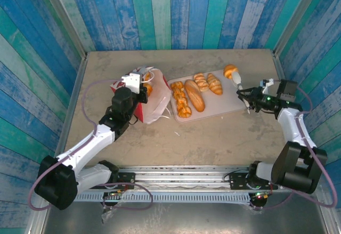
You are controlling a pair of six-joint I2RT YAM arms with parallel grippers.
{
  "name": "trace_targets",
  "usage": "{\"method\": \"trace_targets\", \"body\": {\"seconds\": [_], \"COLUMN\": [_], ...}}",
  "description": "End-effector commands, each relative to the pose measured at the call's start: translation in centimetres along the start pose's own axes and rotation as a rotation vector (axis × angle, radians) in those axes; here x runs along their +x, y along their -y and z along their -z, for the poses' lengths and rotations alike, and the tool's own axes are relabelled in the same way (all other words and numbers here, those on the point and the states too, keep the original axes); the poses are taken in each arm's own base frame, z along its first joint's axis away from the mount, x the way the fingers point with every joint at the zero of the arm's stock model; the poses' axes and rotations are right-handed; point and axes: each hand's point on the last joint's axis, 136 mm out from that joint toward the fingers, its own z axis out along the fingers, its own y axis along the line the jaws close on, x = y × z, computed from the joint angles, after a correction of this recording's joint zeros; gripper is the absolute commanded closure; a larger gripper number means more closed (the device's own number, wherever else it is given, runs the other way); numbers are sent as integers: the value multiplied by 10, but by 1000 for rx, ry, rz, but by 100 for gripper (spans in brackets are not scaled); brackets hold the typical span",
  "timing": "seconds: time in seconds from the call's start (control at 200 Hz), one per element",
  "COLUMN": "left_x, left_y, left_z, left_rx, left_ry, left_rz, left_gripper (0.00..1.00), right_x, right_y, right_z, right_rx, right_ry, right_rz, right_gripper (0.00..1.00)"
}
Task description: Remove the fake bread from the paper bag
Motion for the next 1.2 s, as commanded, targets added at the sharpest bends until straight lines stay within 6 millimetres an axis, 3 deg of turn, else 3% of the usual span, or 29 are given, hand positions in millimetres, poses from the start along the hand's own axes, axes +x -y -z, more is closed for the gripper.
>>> {"method": "trace_targets", "body": {"seconds": [0.0, 0.636, 1.192], "left_x": [-19, -14, -11], "left_y": [2, 1, 2], "left_z": [1, -1, -5], "left_rx": [1, 0, 0], "left_ry": [40, 29, 15], "left_rz": [9, 11, 11], "left_gripper": [98, 98, 98], "right_x": [-10, -49, -48], "right_y": [-9, 38, 46], "right_z": [0, -33, -67], "right_rx": [-53, -27, -50], "right_ry": [-6, -31, -117], "right_rz": [70, -44, -74], "right_gripper": [70, 65, 64]}}
